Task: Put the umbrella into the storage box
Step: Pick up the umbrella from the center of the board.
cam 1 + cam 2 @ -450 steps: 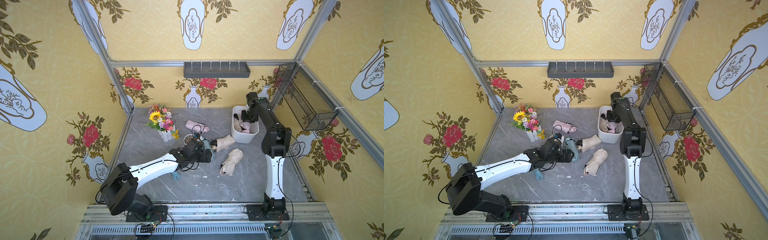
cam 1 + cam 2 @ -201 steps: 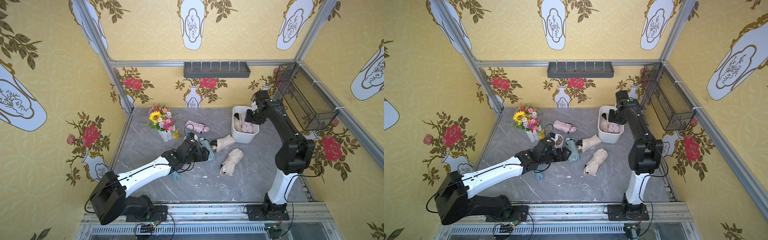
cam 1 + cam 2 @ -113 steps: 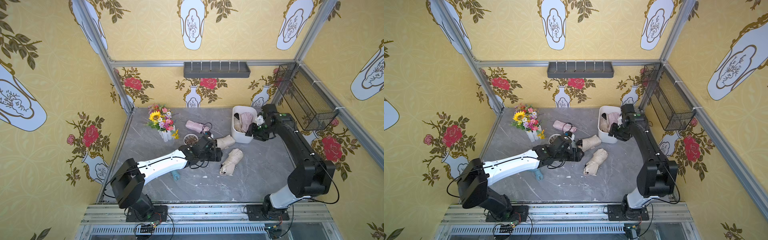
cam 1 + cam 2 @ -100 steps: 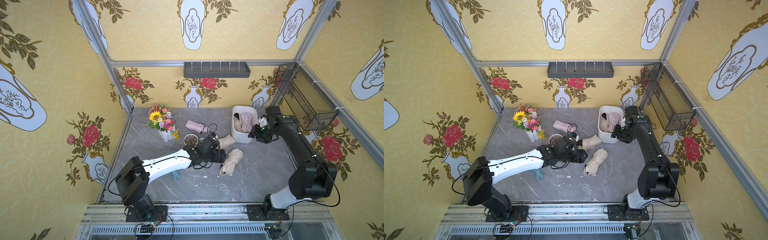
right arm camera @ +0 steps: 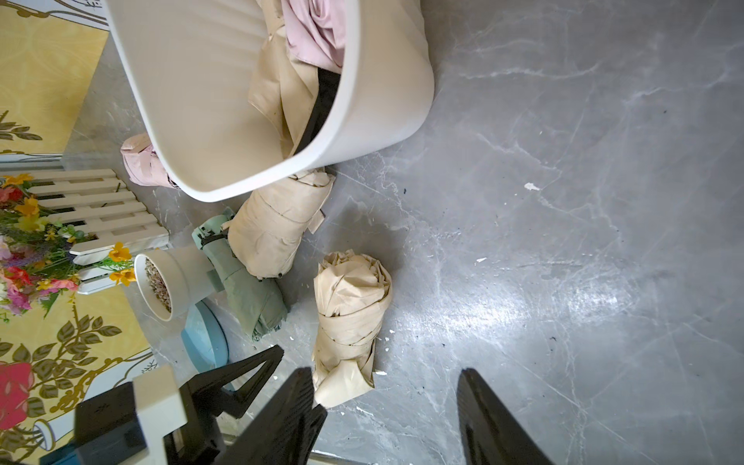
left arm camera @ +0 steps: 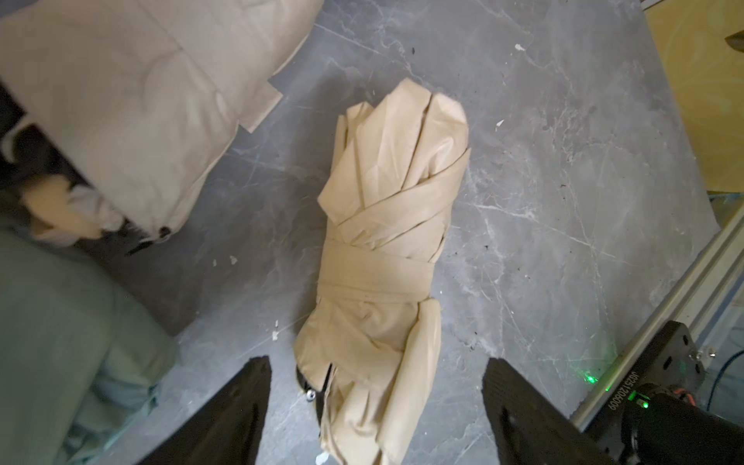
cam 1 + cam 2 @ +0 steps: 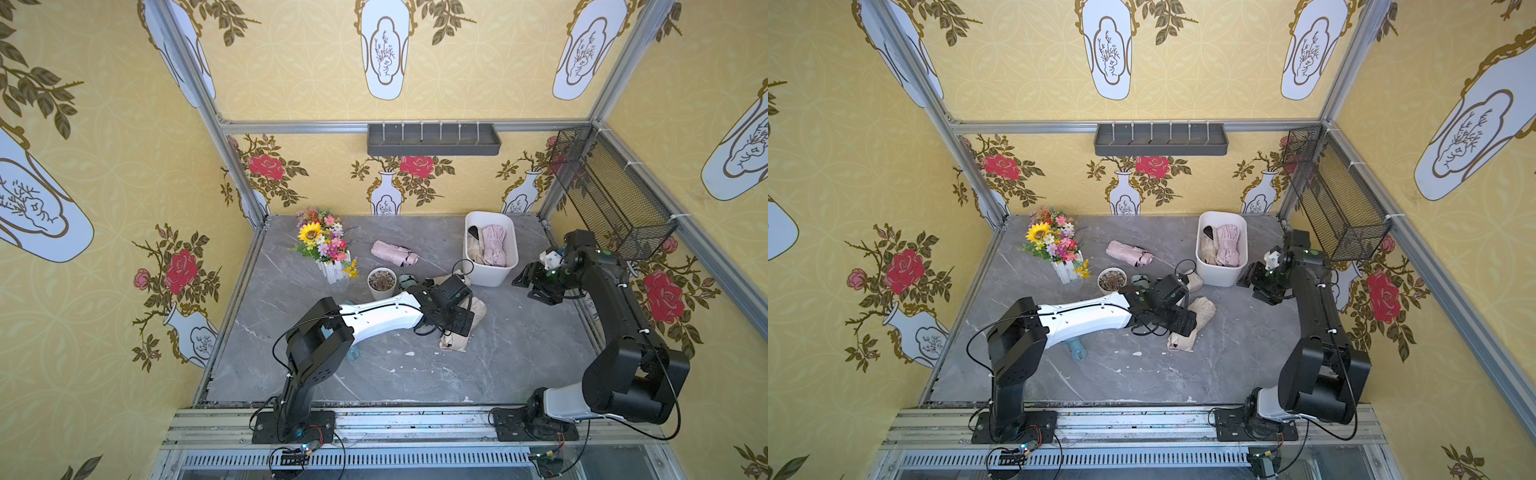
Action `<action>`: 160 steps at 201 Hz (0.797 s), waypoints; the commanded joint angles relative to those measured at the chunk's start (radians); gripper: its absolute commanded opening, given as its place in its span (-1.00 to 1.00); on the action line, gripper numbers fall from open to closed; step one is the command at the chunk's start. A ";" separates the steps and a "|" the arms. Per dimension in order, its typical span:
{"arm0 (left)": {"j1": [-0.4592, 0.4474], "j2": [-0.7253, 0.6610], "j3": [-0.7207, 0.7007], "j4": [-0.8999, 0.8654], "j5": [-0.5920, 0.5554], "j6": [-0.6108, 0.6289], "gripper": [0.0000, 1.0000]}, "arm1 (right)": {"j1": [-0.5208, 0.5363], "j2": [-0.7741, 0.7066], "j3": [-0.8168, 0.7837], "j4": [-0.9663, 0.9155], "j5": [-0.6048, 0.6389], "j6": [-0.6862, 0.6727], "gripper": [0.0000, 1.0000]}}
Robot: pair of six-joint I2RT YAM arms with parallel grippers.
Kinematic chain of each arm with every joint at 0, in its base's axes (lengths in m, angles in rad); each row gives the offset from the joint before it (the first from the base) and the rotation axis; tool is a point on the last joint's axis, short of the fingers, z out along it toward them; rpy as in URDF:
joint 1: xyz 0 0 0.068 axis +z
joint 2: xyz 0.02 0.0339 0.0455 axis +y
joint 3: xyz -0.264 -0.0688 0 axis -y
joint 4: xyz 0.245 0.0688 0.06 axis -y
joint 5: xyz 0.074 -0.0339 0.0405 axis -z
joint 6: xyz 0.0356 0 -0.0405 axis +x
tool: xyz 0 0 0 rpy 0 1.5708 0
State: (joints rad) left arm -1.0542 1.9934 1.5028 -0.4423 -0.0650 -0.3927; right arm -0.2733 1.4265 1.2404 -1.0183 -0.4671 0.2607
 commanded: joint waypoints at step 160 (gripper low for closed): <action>-0.020 0.141 0.037 0.002 0.129 0.025 0.00 | -0.016 -0.004 0.006 0.019 -0.106 -0.019 0.29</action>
State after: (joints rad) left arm -1.0733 2.1410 1.5578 -0.4229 0.0414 -0.3656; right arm -0.2878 1.4261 1.2419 -1.0134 -0.5549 0.2497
